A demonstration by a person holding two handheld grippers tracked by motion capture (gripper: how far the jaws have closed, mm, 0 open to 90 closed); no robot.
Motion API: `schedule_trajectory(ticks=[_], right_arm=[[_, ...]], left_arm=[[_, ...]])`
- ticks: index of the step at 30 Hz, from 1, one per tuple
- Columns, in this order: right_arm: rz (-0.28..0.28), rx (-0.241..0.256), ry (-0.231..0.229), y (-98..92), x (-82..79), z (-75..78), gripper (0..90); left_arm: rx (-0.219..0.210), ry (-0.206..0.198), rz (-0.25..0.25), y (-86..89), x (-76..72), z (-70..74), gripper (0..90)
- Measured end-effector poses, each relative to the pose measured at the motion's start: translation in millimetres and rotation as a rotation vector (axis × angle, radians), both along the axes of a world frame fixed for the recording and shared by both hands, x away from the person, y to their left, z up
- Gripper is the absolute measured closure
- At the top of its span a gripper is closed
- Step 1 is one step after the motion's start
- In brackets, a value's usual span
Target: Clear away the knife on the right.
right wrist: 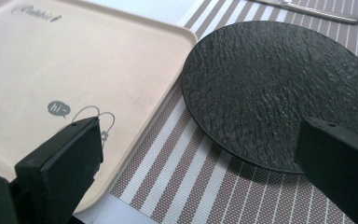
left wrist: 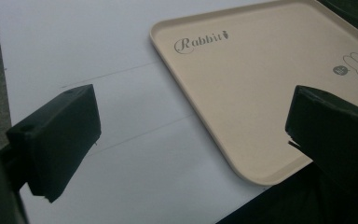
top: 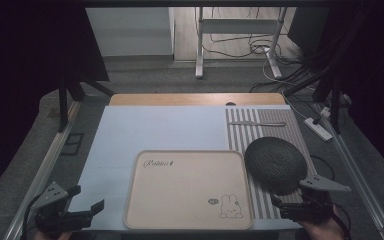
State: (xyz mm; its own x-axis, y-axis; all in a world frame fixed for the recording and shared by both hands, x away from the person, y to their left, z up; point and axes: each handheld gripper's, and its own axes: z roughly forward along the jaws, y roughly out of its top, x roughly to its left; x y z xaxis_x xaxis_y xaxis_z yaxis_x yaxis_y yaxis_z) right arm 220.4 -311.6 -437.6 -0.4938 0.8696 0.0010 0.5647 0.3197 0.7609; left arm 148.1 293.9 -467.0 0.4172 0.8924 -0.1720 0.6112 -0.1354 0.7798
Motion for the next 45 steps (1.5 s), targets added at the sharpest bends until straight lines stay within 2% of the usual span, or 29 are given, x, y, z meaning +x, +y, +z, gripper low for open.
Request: schedule_trajectory(ticks=[2, 7, 14, 29, 32, 45], right_arm=[[0.001, -0.02, 0.0, 2.0, 0.2, -0.1, 1.6], [-0.006, -0.02, 0.012, 2.5, 2.4, -0.5, 1.6], [-0.002, -0.049, 0.022, 5.0, 3.1, -1.5, 1.6], [0.018, -0.062, 0.06, 7.1, 6.6, -1.8, 1.6], [0.03, -0.091, 0.044, 8.5, 8.6, -0.6, 1.6], [0.069, -0.095, 0.05, 11.2, 24.5, -2.0, 1.0]], left_arm=[[0.003, -0.003, -0.004, -0.2, -1.0, 0.0, 3.5], [0.011, -0.006, -0.012, -0.7, -1.7, -0.1, 4.1], [0.003, -0.013, -0.016, -0.4, -2.0, 0.1, 4.2], [0.012, -0.011, -0.013, -0.9, -1.6, 0.0, 4.2], [0.015, -0.01, -0.013, -1.1, -1.5, 0.0, 4.2], [0.014, -0.004, -0.001, -0.9, -0.9, -0.3, 3.7]])
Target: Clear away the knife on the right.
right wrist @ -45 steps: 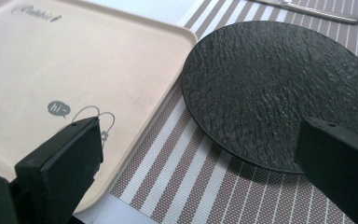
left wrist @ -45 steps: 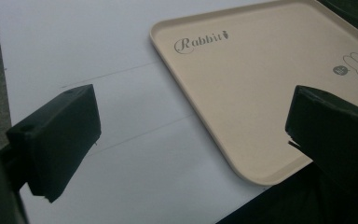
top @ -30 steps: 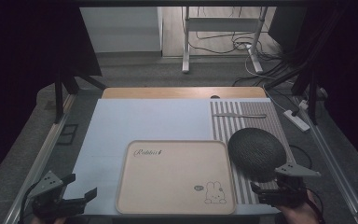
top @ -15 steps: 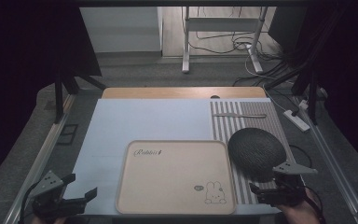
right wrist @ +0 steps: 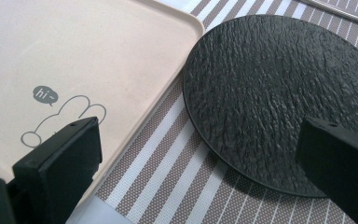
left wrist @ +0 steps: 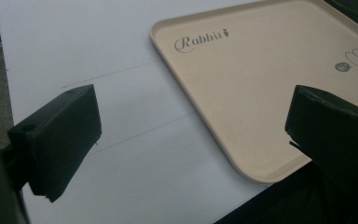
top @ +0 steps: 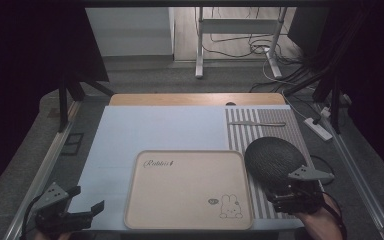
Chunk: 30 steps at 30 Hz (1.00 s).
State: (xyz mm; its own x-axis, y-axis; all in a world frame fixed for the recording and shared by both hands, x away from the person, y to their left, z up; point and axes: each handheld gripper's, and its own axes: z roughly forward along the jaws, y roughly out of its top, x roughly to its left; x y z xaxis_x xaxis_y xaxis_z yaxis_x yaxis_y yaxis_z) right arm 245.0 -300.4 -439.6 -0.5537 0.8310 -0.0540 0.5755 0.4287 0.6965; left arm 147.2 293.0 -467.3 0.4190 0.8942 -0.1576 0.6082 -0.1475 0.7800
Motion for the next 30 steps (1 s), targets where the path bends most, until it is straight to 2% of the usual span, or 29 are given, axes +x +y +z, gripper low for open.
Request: schedule_trajectory(ticks=[3, 15, 30], right_arm=[[0.009, 0.005, 0.0, 0.7, 4.5, -1.1, 1.0], [0.028, 0.088, 0.007, -1.1, 25.1, -5.7, 1.1], [0.045, 0.093, 0.02, 5.4, 47.5, -7.0, 1.1]], left_arm=[[-0.004, 0.0, 0.002, 0.4, -0.1, -0.1, 3.7], [0.001, 0.001, 0.004, -0.1, 0.1, 0.0, 3.7], [0.004, 0.003, 0.006, -0.4, 0.4, -0.1, 3.7]])
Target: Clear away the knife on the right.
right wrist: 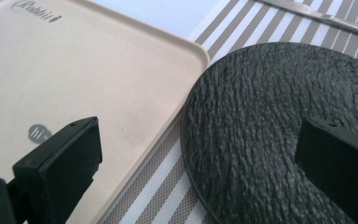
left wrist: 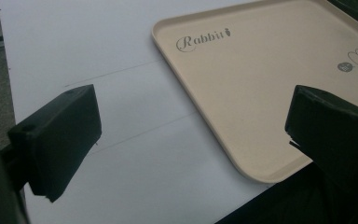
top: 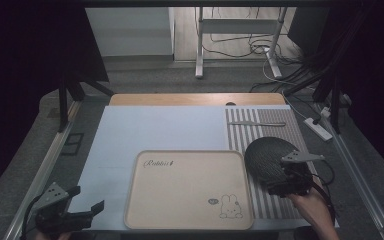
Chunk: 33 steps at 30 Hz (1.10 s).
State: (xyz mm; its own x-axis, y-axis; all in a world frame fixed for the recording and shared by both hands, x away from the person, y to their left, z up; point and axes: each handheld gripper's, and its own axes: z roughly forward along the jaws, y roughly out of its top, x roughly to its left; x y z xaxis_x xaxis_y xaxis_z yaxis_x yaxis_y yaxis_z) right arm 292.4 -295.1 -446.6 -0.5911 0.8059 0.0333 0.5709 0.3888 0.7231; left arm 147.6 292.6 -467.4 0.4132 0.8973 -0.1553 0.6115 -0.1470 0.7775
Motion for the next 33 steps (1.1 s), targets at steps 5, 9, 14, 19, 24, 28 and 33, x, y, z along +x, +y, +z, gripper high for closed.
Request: schedule_trajectory(ticks=[5, 9, 14, 19, 24, 28, 33], right_arm=[[-0.013, 0.043, -0.005, -0.9, 8.4, 1.4, 1.1], [-0.028, 0.023, 0.001, 0.4, 15.5, 0.6, 1.1], [-0.046, -0.011, 0.017, 2.8, 25.0, -3.7, 1.1], [-0.065, -0.019, 0.021, 2.4, 35.0, -5.8, 1.1], [-0.087, -0.024, 0.016, 2.0, 45.6, -5.6, 1.1], [-0.094, -0.027, 0.031, 1.2, 54.4, -5.4, 1.1], [-0.102, -0.03, 0.04, -1.2, 65.3, -5.2, 1.1]], left_arm=[[-0.001, 0.001, 0.0, 0.0, 0.1, -0.1, 3.7], [0.0, 0.002, 0.0, -0.1, 0.2, -0.1, 3.7], [0.002, 0.002, 0.0, -0.3, 0.2, 0.0, 3.7], [0.002, 0.004, 0.0, -0.2, 0.4, -0.1, 3.6], [0.001, 0.004, 0.001, -0.2, 0.4, -0.1, 3.6], [-0.002, 0.005, 0.003, 0.0, 0.4, -0.1, 3.5], [-0.002, 0.007, 0.003, 0.3, 0.7, -0.2, 3.3]])
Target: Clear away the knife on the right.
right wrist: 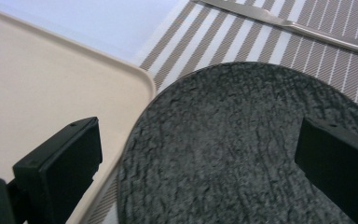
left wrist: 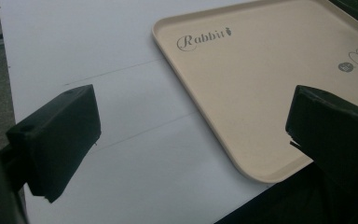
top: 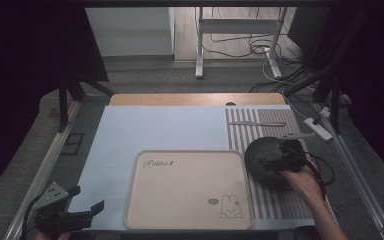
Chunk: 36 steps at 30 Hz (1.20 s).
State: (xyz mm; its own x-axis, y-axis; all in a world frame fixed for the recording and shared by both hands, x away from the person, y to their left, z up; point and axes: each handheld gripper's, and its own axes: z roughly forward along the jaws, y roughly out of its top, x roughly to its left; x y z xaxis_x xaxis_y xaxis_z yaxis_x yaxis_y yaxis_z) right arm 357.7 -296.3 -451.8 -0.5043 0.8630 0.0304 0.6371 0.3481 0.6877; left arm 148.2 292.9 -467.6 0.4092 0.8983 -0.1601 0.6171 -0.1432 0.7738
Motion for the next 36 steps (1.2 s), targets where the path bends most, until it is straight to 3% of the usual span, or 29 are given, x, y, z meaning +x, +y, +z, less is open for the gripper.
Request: schedule_trajectory(ticks=[19, 30, 36], right_arm=[[-0.046, -0.06, 0.046, -7.2, 41.2, -10.8, 1.1], [-0.072, -0.123, 0.075, -9.4, 64.5, -20.9, 1.1], [-0.077, -0.144, 0.07, -11.9, 74.1, -20.4, 4.4]], left_arm=[[0.006, -0.002, -0.014, -0.8, 0.2, 0.1, 2.9], [0.007, 0.0, -0.014, -1.0, 0.5, 0.0, 2.9], [0.007, 0.001, -0.015, -1.1, 0.6, -0.1, 2.9]])
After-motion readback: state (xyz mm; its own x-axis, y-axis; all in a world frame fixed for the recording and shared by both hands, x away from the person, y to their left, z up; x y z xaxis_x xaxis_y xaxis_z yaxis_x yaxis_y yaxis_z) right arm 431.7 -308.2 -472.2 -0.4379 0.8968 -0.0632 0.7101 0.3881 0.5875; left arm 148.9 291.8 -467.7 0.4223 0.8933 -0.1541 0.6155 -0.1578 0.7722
